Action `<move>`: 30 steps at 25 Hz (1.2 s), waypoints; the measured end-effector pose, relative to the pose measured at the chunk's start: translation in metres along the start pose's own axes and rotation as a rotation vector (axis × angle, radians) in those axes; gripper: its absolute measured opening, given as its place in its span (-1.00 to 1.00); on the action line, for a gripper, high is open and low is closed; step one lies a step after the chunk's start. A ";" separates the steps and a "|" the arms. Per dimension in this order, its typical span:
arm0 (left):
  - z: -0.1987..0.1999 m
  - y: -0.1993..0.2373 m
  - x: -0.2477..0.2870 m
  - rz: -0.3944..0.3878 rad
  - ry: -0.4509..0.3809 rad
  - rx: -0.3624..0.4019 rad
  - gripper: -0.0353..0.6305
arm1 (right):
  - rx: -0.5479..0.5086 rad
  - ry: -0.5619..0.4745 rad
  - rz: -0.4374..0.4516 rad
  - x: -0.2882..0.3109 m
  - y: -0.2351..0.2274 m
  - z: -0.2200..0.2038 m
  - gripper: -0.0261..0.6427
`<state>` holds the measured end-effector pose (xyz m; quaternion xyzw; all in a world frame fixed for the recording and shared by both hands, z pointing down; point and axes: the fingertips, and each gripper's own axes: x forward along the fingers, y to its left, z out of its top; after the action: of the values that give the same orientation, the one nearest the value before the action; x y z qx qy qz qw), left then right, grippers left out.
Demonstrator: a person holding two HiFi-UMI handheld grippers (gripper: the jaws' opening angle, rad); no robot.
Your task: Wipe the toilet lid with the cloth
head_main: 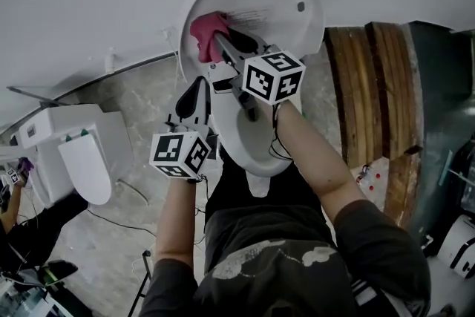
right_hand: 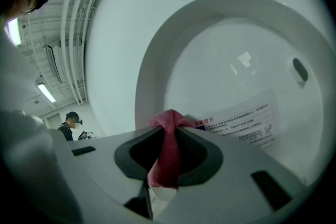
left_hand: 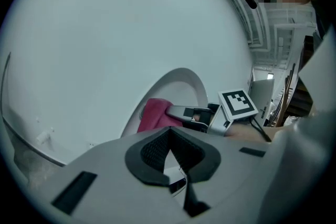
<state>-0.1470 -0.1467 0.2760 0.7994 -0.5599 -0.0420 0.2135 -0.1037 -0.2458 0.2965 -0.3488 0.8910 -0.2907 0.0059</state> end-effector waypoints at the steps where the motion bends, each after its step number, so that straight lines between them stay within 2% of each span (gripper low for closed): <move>1: -0.003 -0.001 0.001 0.002 0.000 -0.007 -0.87 | 0.003 -0.006 -0.001 0.002 -0.001 0.001 -0.72; 5: -0.007 0.008 0.002 0.013 -0.003 -0.040 -0.87 | 0.027 -0.036 -0.026 0.010 -0.009 0.005 -0.72; 9: -0.004 0.010 0.011 0.002 0.004 -0.028 -0.87 | 0.047 -0.063 -0.063 0.005 -0.029 0.015 -0.72; 15: -0.004 -0.014 0.037 -0.033 0.002 -0.014 -0.87 | 0.057 -0.088 -0.112 -0.029 -0.075 0.026 -0.72; 21: -0.024 -0.046 0.062 -0.076 0.029 -0.031 -0.87 | 0.091 -0.147 -0.176 -0.071 -0.125 0.042 -0.72; 30: -0.053 -0.071 0.083 -0.102 0.048 -0.053 -0.87 | 0.135 -0.222 -0.219 -0.116 -0.159 0.052 -0.72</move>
<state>-0.0383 -0.1869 0.3106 0.8219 -0.5117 -0.0484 0.2456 0.0935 -0.2936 0.3137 -0.4724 0.8200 -0.3086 0.0960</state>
